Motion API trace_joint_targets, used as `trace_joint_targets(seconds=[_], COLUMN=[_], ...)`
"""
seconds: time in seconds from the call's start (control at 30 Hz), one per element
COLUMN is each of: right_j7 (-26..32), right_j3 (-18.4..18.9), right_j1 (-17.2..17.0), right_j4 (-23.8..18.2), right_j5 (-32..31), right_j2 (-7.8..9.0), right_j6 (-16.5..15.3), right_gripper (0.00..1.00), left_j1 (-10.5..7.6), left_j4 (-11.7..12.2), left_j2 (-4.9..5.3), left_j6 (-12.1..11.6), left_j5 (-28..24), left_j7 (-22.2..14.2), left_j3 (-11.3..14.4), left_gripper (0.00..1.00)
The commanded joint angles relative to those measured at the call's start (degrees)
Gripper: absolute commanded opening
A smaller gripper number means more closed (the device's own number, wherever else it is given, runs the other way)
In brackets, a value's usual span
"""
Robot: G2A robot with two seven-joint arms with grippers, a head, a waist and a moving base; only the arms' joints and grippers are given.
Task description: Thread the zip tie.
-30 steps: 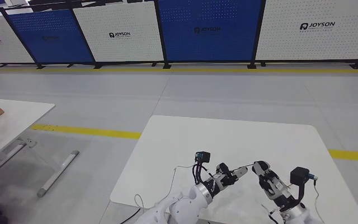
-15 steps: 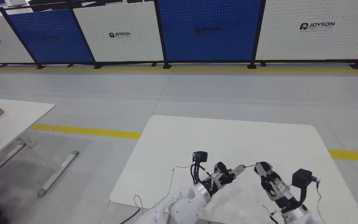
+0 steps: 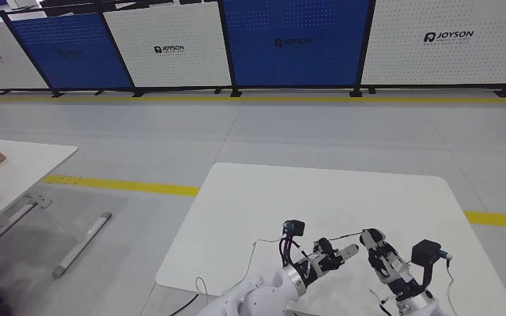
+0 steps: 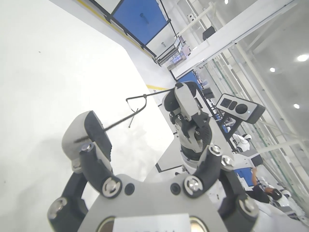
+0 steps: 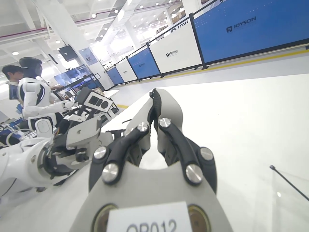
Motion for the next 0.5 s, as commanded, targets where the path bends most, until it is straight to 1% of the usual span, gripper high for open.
trace_joint_targets(seconds=[0.0, 0.17, 0.2, 0.3, 0.33, 0.37, 0.4, 0.47], right_j7=[0.0, 0.0, 0.1, 0.7, 0.9, 0.9, 1.0, 1.2], right_j3=[0.0, 0.0, 0.0, 0.1, 0.2, 0.2, 0.3, 0.4], right_j1=[0.0, 0.0, 0.0, 0.2, 0.2, 0.2, 0.2, 0.2], right_j4=[0.0, 0.0, 0.0, 0.0, 0.1, 0.1, 0.1, 0.2], right_j5=[0.0, 0.0, 0.1, 0.4, 0.5, 0.5, 0.5, 0.4], right_j2=[0.01, 0.01, -0.04, -0.28, -0.34, -0.41, -0.48, -0.63], right_j6=[0.0, 0.0, 0.1, -0.4, -0.7, -0.8, -1.0, -1.2], right_gripper=[0.0, 0.0, 0.0, 0.0, 0.0, 0.0, 0.0, 0.0], left_j1=[0.0, -0.01, -0.21, -0.32, -0.39, -0.39, -0.41, -0.61], left_j4=[0.0, 0.1, 0.1, 0.0, 0.0, 0.0, 0.0, 0.3], left_j2=[0.0, -0.02, -0.02, -0.17, -0.23, -0.3, -0.36, -0.45], left_j6=[0.0, 0.0, 0.2, 0.3, 0.2, 0.1, -0.1, -0.2], left_j5=[0.0, 0.1, 0.9, 1.1, 1.1, 0.8, 0.4, 0.3], left_j7=[0.0, -0.3, -0.5, 0.0, 0.3, 0.7, 0.9, 1.0], left_j3=[0.0, 0.1, 0.2, 0.5, 0.5, 0.5, 0.4, 0.4], left_gripper=[1.0, 1.0, 1.0, 1.0, 0.65, 0.22, 0.0, 0.0])
